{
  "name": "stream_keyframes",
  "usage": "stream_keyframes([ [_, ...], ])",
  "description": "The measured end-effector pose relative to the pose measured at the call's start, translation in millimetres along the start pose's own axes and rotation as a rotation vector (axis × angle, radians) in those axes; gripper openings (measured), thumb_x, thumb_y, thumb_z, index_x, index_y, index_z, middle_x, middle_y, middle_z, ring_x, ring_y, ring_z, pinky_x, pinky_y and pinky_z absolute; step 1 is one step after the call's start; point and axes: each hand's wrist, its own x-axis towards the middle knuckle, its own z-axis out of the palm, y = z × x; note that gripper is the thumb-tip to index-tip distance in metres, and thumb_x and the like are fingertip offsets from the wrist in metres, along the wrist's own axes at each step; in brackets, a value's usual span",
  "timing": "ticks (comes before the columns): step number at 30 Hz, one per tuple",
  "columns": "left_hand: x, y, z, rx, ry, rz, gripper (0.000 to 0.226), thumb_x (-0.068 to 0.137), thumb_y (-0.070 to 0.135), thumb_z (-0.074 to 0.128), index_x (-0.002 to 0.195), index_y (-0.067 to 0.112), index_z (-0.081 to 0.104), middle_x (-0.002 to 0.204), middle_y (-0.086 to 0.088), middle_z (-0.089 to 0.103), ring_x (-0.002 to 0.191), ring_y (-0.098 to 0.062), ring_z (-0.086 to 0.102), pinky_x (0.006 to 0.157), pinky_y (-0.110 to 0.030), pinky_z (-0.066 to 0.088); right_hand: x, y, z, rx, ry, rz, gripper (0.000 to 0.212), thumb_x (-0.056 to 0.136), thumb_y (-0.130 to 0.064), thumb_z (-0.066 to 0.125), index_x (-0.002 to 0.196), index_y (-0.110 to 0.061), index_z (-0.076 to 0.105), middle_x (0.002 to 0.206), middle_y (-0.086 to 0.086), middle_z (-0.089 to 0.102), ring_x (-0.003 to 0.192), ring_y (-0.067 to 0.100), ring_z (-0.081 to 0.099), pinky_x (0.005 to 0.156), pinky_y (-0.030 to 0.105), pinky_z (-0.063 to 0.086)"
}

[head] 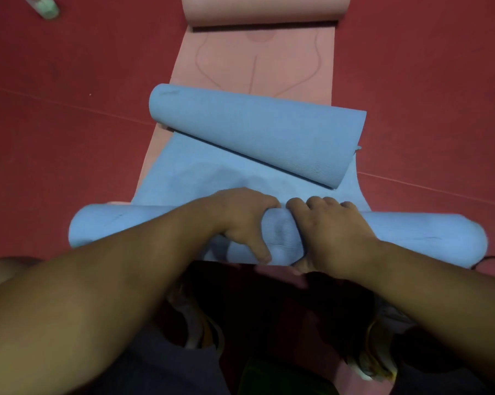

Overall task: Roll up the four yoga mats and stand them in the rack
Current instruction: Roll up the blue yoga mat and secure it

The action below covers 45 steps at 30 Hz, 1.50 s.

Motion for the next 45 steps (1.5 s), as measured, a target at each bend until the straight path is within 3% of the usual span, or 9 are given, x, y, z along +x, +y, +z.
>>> stream_keyframes([
  [4, -2, 11, 3, 0.078, 0.004, -0.016, 0.1, 0.054, 0.065, 0.085, 0.14, 0.047, 0.036, 0.115, 0.012, 0.06, 0.101, -0.017, 0.059, 0.089, -0.042, 0.053, 5, 9, -7, 0.206, -0.124, 0.043, 0.074, 0.06, -0.061, 0.081, 0.114, -0.029, 0.043, 0.083, -0.011, 0.05, 0.082, 0.019, 0.057, 0.07, 0.032, 0.043],
  [8, -3, 23, 16, 0.247, 0.193, -0.047, 0.096, 0.052, 0.068, 0.085, 0.131, 0.043, 0.036, 0.11, 0.011, 0.058, 0.101, -0.02, 0.057, 0.082, -0.042, 0.042, 10, 20, -17, 0.324, -0.237, 0.069, 0.074, 0.054, -0.061, 0.084, 0.112, -0.032, 0.048, 0.092, -0.012, 0.058, 0.088, 0.018, 0.059, 0.077, 0.038, 0.054],
  [14, -4, 5, 3, 0.0, 0.094, -0.044, 0.079, 0.055, 0.065, 0.085, 0.121, 0.042, 0.048, 0.098, 0.018, 0.059, 0.095, -0.015, 0.06, 0.081, -0.037, 0.052, 0, 3, -10, 0.006, 0.04, -0.028, 0.094, 0.055, -0.073, 0.077, 0.131, -0.035, 0.037, 0.112, -0.003, 0.056, 0.103, 0.025, 0.057, 0.084, 0.041, 0.045],
  [23, -7, 25, 23, 0.299, 0.233, -0.044, 0.101, 0.055, 0.065, 0.085, 0.137, 0.039, 0.033, 0.118, 0.005, 0.058, 0.109, -0.025, 0.057, 0.088, -0.044, 0.043, 8, 18, -21, 0.375, -0.247, 0.037, 0.081, 0.055, -0.062, 0.085, 0.123, -0.034, 0.051, 0.101, -0.013, 0.062, 0.097, 0.016, 0.061, 0.083, 0.037, 0.054],
  [28, -9, 5, 13, 0.001, 0.115, -0.051, 0.088, 0.057, 0.061, 0.087, 0.132, 0.04, 0.046, 0.11, 0.013, 0.064, 0.1, -0.018, 0.061, 0.083, -0.037, 0.052, 0, 2, -14, 0.023, -0.031, -0.033, 0.102, 0.05, -0.071, 0.08, 0.135, -0.035, 0.037, 0.113, -0.003, 0.055, 0.106, 0.024, 0.057, 0.087, 0.043, 0.048],
  [33, -11, 13, 15, 0.043, 0.111, -0.034, 0.105, 0.056, 0.063, 0.085, 0.144, 0.046, 0.029, 0.113, 0.013, 0.057, 0.106, -0.018, 0.059, 0.088, -0.04, 0.05, 8, 12, -20, 0.17, -0.151, 0.027, 0.072, 0.057, -0.062, 0.083, 0.113, -0.03, 0.051, 0.095, -0.009, 0.063, 0.089, 0.02, 0.061, 0.073, 0.036, 0.053],
  [37, -8, 20, 23, 0.274, 0.214, -0.022, 0.11, 0.051, 0.068, 0.083, 0.141, 0.045, 0.025, 0.12, 0.005, 0.055, 0.11, -0.025, 0.055, 0.093, -0.049, 0.045, 9, 21, -21, 0.326, -0.243, 0.057, 0.078, 0.051, -0.065, 0.083, 0.115, -0.034, 0.052, 0.1, -0.012, 0.064, 0.094, 0.018, 0.063, 0.082, 0.04, 0.055],
  [42, -10, 10, 14, 0.13, 0.127, -0.028, 0.082, 0.054, 0.066, 0.083, 0.124, 0.045, 0.044, 0.092, 0.015, 0.056, 0.087, -0.015, 0.058, 0.072, -0.034, 0.047, -2, 2, -9, 0.078, -0.098, -0.008, 0.105, 0.047, -0.074, 0.081, 0.133, -0.035, 0.036, 0.113, -0.007, 0.055, 0.108, 0.021, 0.055, 0.089, 0.043, 0.049],
  [45, -9, 7, 13, 0.055, 0.026, -0.022, 0.095, 0.055, 0.065, 0.085, 0.136, 0.046, 0.039, 0.11, 0.016, 0.06, 0.094, -0.013, 0.055, 0.081, -0.037, 0.051, -2, 1, -9, 0.095, -0.099, -0.008, 0.087, 0.051, -0.07, 0.081, 0.119, -0.031, 0.043, 0.093, -0.009, 0.058, 0.086, 0.019, 0.059, 0.076, 0.037, 0.051],
])
